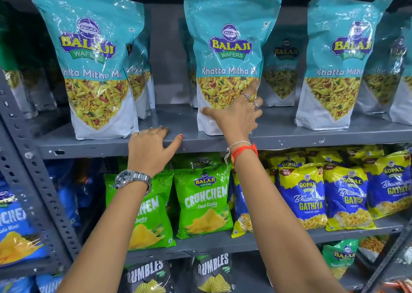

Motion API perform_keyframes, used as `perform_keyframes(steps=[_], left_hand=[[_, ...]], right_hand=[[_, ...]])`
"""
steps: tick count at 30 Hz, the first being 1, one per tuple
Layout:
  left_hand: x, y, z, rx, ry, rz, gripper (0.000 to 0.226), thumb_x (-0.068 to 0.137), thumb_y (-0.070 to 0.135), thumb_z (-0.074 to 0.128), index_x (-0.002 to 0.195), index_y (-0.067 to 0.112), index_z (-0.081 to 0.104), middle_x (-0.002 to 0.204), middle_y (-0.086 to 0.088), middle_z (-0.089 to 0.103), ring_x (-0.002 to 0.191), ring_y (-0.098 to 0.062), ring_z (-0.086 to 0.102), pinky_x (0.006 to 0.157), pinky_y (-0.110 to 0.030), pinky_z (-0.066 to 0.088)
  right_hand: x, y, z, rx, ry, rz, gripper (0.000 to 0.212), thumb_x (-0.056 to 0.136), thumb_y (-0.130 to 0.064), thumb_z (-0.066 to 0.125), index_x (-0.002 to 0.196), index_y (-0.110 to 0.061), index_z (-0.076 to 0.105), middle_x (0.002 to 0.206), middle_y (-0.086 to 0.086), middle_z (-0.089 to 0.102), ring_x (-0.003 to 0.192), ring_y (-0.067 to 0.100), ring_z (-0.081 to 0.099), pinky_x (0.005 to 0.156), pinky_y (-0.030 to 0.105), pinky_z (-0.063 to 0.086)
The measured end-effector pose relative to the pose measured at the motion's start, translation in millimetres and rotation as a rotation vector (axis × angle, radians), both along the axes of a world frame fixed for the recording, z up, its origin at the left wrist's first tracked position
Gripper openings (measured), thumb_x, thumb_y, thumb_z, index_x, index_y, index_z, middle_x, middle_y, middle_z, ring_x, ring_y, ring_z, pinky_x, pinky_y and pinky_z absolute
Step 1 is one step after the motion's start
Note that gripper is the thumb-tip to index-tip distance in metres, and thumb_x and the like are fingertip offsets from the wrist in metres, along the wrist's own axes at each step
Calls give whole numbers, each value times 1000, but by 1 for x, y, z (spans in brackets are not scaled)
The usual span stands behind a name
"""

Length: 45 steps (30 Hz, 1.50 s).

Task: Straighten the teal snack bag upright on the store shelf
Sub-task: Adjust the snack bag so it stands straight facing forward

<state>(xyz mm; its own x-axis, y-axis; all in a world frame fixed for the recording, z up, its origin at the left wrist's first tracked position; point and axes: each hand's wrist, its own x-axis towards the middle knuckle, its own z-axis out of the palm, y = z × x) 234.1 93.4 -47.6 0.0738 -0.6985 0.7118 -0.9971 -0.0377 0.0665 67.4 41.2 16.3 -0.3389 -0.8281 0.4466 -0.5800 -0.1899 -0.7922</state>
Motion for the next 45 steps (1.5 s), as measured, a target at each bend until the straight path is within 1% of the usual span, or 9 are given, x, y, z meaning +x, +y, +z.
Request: perform_keyframes(steps=[8,14,17,20,23,27,29,40,45], left_hand=[[1,-2,0,-12,-18,8,66,80,60,30,102,12,69,99,-11,73,90,-30,66,74,-38,47],[-9,1,11,-13,73,42,74,77,64,24,108,11,66,96,-14,72,90,-33,64,74,-36,43],[-28,-1,26,-20,283,-44,64,83,57,34,128,15,53,111,-16,68,105,-35,59,86,-39,42],[-49,-17,42,96,750,-305,55,90,48,41,134,14,44,135,-7,52,125,-28,46,101,-38,35],[-68,-34,52,185,988,-425,46,92,40,42,127,10,48,126,-7,53,121,-26,47,93,-34,37],[-79,-40,52,206,992,-445,53,91,42,43,129,5,48,135,-10,50,122,-26,46,92,-30,34],[-78,-40,52,209,985,-438,57,91,43,42,132,4,45,139,-11,47,125,-26,44,99,-33,33],[-82,-41,53,170,992,-419,46,94,38,39,121,5,56,131,-12,54,101,-15,44,85,-25,27],[-86,-38,53,147,982,-395,46,95,38,37,123,7,55,131,-11,53,118,-23,47,88,-26,28]], right_hand=[[-5,-3,-3,23,-14,41,143,46,-64,84,152,-17,-1,151,18,23,133,42,33,101,59,38],[-33,-11,4,-35,-374,229,114,70,-63,71,151,-14,9,153,16,24,141,36,24,111,51,27],[-44,-19,2,-21,-546,341,103,74,-64,65,150,-12,19,152,12,31,140,32,30,114,47,30],[-51,-22,-1,-1,-591,415,88,83,-55,61,148,-10,23,151,11,35,139,27,36,113,42,32],[-53,-22,-2,9,-581,449,81,85,-54,58,145,-7,31,149,12,40,136,27,39,112,43,33],[-54,-24,-4,21,-528,460,80,80,-62,56,135,-6,46,137,15,54,127,31,49,101,42,39],[-56,-23,-5,20,-516,456,75,83,-60,55,137,-8,44,137,13,54,126,29,49,106,44,39],[-61,-29,-9,10,-501,484,71,89,-54,54,141,-10,35,140,10,50,129,27,47,109,43,37],[-62,-28,-8,13,-502,499,66,91,-52,53,139,-10,36,139,10,52,128,27,47,107,41,37]])
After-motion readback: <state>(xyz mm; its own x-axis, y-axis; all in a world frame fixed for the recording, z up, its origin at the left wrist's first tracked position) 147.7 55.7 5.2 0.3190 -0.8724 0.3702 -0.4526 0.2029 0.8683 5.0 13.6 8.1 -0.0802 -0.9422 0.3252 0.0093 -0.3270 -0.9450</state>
